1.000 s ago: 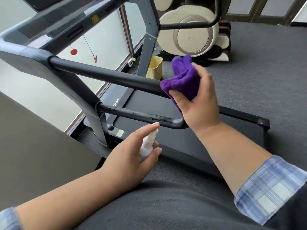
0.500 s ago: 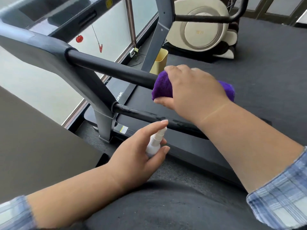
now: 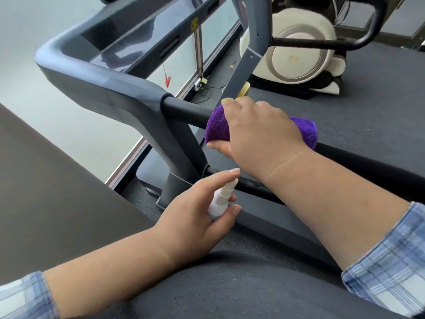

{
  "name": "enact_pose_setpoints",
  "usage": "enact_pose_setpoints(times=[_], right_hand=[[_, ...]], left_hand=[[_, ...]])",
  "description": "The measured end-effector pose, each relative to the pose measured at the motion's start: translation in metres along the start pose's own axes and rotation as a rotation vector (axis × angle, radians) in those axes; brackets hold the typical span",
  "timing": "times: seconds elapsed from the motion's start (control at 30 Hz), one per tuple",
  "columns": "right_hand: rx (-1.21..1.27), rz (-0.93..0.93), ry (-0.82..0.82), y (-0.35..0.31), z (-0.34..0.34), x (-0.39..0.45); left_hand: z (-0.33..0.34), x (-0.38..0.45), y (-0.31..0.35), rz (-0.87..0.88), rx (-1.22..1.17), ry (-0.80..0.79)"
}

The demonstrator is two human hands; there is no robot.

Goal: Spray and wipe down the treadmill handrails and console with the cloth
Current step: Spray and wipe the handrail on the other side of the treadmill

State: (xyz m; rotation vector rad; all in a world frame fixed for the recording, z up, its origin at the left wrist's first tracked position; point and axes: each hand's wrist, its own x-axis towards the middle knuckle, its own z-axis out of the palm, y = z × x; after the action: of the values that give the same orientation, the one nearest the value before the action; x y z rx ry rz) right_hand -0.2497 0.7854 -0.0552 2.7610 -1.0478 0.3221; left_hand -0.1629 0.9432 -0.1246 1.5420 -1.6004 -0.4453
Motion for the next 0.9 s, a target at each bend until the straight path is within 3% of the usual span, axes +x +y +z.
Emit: enact_pose_setpoints(times=[0.37,0.5,0.6,0.8,0.9], right_hand=[[0.019,-0.017,0.014,-0.064,0.009,0.056],[0.026,-0.023,-0.011,-0.066,0.008,0.059],[0.067,-0.030,-0.012,-0.056,0.008,0.047],[0.055,-0.111,0.154,-0.047,0.020,0.009],[0.165,-0.146,0.250,-0.048,0.027,-0.019]], left_hand=[[-0.044,-0.016,-0.029,0.000,-0.012,0.034],[-0.044,-0.014,-0.020,0.055,0.004,0.034],[-0.051,-0.010,-0.014,0.060,-0.025,0.121],[-0.075,0.001,-0.007,0.075,-0.058,0.284],[-0.088,0.015,-0.007,-0.039,-0.031,0.355]])
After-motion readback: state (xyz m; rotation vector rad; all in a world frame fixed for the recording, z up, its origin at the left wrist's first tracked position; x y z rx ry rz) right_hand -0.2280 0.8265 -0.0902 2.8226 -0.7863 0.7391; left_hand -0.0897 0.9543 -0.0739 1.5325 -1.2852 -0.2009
